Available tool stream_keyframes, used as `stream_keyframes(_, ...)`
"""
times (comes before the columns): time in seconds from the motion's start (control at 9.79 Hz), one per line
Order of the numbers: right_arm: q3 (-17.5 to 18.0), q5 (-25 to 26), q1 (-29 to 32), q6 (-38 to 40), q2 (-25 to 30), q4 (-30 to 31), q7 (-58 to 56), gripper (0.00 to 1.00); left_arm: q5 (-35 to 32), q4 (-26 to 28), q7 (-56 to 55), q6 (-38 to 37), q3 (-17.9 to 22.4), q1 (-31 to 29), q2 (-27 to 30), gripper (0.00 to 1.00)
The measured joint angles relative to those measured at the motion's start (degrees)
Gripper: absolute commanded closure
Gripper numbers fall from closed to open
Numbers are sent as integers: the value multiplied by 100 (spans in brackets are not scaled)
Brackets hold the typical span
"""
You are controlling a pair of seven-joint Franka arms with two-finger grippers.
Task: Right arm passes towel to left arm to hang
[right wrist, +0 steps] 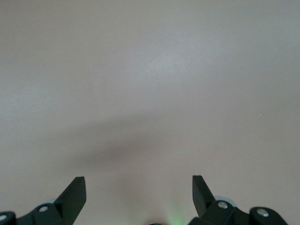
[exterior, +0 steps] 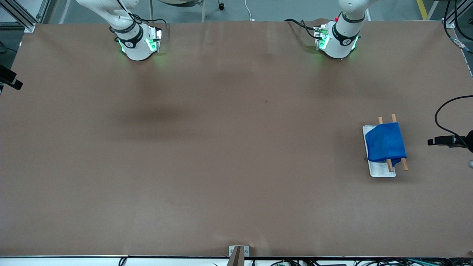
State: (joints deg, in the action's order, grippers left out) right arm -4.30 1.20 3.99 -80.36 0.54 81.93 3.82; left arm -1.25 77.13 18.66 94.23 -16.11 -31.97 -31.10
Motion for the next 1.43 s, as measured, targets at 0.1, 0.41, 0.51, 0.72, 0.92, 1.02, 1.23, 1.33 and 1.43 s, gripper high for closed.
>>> stream_keyframes(0.1, -95, 0, 1, 0, 0, 0, -14, 0, 0, -39, -433, -103, -212, 9, 270, 0)
stream_keyframes(0.41, -170, 0, -2, -3, 0, 0, -55, 0, -11, -74, -1475, -600, -885, 91, 1209, 0)
stream_keyframes(0.51, -168, 0, -10, -4, 0, 1, -88, 0, -35, -75, -1518, -707, -939, 98, 1507, 0)
stream_keyframes(0.72, -167, 0, -16, -98, -3, 1, -244, 0, -123, -77, -1418, -946, -954, 65, 1918, 0)
stream_keyframes(0.92, -169, 0, -17, -107, -8, 6, -389, 0, -126, -83, -1281, -1012, -1069, 62, 2249, 0)
stream_keyframes(1.02, -168, 0, -19, -107, -10, 6, -418, 0, -107, -83, -1279, -1036, -1191, 67, 2404, 0)
stream_keyframes(1.23, -168, 0, -21, -107, -10, 6, -431, 0, -90, -74, -1281, -1089, -1411, 76, 2562, 0)
stream_keyframes(1.33, -170, 0, -21, -107, -10, 6, -431, 0, -79, -72, -1281, -1090, -1448, 101, 2597, 0)
stream_keyframes(1.43, -173, 0, -19, -107, -10, 6, -431, 0, -68, -71, -1272, -1091, -1376, 273, 2642, 0)
